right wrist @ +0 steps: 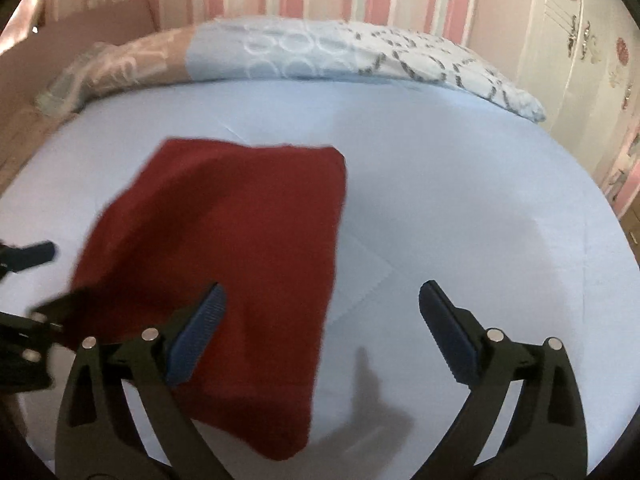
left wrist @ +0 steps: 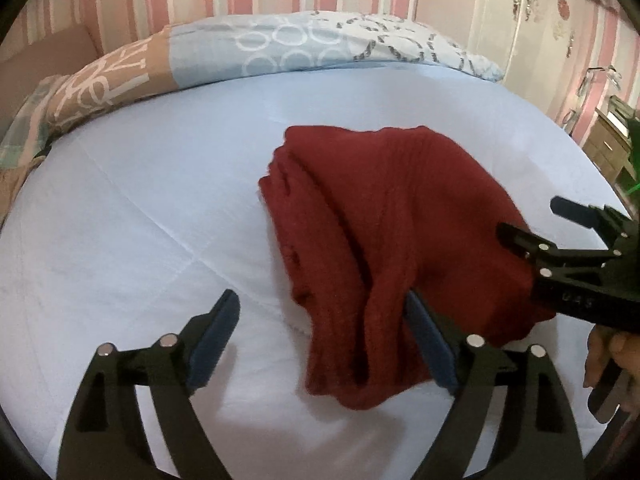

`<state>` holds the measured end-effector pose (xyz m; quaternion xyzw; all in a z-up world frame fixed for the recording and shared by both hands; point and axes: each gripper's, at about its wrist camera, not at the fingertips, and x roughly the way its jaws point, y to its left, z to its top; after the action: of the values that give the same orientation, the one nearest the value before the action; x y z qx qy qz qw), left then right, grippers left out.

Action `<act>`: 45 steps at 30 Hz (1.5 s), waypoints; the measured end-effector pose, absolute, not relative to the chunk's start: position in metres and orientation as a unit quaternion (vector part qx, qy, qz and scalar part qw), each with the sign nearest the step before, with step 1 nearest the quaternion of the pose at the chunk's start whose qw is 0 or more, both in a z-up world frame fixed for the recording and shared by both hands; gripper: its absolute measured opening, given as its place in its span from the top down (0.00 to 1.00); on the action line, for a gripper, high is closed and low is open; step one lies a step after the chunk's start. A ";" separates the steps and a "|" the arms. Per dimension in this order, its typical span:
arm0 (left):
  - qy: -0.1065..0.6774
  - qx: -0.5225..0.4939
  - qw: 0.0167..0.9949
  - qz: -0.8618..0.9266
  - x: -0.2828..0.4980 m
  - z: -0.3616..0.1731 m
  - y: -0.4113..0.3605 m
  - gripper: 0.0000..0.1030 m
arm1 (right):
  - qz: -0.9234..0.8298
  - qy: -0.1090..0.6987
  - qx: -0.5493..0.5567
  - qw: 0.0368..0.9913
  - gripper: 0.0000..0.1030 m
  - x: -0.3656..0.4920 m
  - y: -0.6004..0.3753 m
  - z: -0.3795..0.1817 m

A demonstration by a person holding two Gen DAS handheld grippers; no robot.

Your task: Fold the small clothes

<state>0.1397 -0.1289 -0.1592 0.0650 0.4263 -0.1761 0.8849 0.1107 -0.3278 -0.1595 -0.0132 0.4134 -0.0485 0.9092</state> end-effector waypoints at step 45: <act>0.398 0.015 0.911 -0.104 0.000 -0.084 -0.034 0.02 | -0.011 0.340 0.035 0.940 0.03 -0.039 -0.254 -0.080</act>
<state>0.0002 -0.0336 -0.0844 0.0146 0.3979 -0.1043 0.9114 -0.0395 -0.2544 -0.0796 0.0352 0.3397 -0.0113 0.9398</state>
